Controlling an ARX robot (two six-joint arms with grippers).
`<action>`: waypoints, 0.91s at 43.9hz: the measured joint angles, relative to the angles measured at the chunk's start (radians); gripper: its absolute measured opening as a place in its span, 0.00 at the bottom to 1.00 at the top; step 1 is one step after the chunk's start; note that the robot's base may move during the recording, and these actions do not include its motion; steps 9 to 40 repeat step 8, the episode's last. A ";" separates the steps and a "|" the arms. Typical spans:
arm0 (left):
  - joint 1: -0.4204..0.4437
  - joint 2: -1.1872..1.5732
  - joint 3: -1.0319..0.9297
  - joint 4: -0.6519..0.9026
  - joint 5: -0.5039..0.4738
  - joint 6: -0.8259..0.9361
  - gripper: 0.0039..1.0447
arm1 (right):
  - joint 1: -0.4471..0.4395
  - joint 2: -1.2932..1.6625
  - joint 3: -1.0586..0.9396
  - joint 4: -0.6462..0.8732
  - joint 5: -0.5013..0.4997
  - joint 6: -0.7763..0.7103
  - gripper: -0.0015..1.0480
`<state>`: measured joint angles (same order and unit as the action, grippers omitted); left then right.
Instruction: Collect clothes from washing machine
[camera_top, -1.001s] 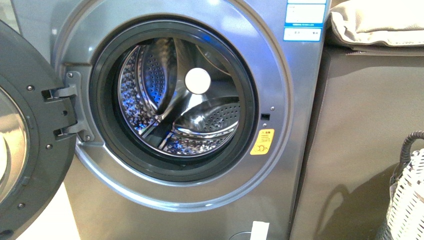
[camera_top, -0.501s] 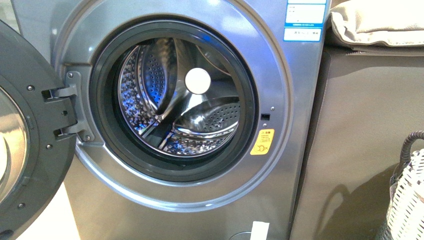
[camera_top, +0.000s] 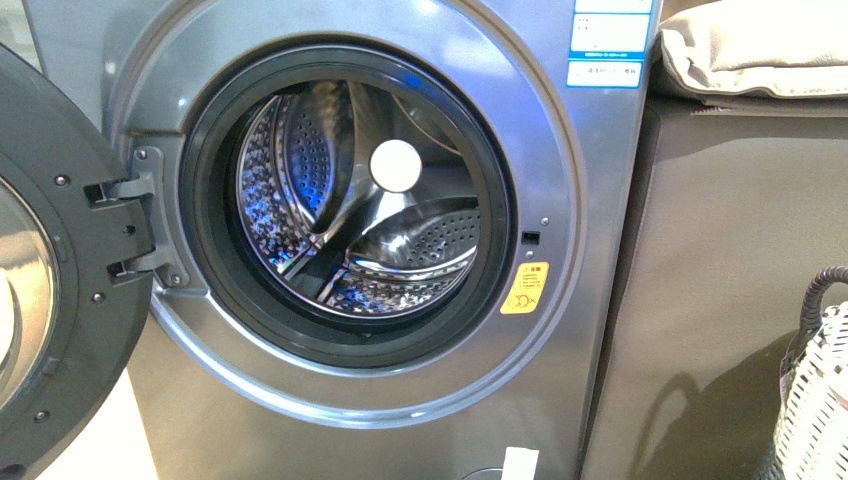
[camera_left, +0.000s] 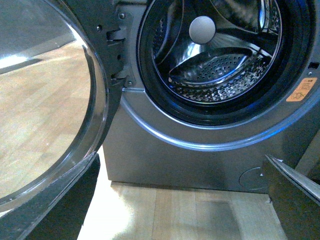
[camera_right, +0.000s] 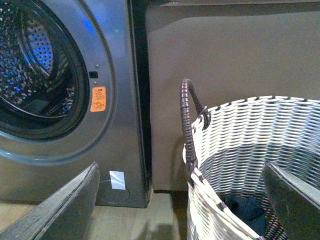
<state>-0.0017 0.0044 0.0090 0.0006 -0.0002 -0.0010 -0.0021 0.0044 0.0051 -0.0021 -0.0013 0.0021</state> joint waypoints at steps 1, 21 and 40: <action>0.000 0.000 0.000 0.000 0.000 0.000 0.94 | 0.000 0.000 0.000 0.000 0.000 0.000 0.93; 0.000 0.000 0.000 0.000 0.000 0.000 0.94 | 0.000 0.000 0.000 0.000 0.000 0.000 0.93; 0.000 0.000 0.000 0.000 0.000 0.000 0.94 | 0.000 0.000 0.000 0.000 0.000 0.000 0.93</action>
